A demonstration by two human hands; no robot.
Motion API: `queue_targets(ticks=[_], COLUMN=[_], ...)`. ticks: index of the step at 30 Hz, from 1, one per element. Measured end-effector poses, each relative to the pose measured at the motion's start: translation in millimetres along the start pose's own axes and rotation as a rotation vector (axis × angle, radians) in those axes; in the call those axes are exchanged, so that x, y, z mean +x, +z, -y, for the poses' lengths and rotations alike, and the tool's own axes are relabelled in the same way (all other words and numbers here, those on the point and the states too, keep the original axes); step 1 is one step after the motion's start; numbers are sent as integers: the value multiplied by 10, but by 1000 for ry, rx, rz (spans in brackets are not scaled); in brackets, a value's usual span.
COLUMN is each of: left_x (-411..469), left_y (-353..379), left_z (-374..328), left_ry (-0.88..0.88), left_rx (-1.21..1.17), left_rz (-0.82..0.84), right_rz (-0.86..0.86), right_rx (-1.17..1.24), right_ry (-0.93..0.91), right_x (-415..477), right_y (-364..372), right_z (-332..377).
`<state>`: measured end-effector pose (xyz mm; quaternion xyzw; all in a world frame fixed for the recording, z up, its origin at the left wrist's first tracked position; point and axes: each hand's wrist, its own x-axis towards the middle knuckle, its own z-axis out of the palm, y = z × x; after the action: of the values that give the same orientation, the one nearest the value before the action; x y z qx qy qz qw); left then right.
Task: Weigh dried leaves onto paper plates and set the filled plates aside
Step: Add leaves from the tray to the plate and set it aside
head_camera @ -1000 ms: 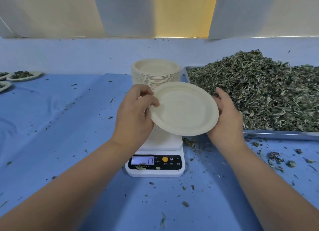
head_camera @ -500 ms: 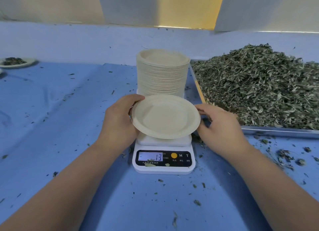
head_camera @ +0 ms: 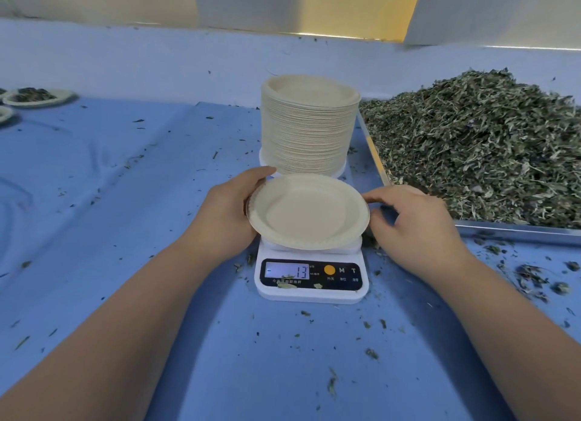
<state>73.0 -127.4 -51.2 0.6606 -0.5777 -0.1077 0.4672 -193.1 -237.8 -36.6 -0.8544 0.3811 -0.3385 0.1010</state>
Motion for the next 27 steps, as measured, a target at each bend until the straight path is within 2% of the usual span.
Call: queue_targets(ticks=[5, 11, 14, 17, 21, 23, 27], left_x=[47, 85, 107, 126, 117, 118, 129], left_y=[-14, -42, -16, 42, 66, 56, 51], left_z=[92, 104, 72, 33, 29, 29, 26], left_ry=[-212, -385, -432, -452, -435, -438, -450], left_rx=[68, -293, -467, -601, -591, -581, -569], left_rz=[-10, -304, -388, -376, -316, -304, -300], right_rz=[-1, -18, -65, -90, 132, 180, 157], right_rx=[-48, -164, -249, -379, -589, -628, -655], right_ry=[12, 50, 66, 109, 293, 300, 264], right_x=[18, 44, 49, 32, 36, 47, 52], right_y=[-8, -28, -56, -88, -101, -105, -90], right_z=[-13, -24, -14, -42, -64, -53, -79])
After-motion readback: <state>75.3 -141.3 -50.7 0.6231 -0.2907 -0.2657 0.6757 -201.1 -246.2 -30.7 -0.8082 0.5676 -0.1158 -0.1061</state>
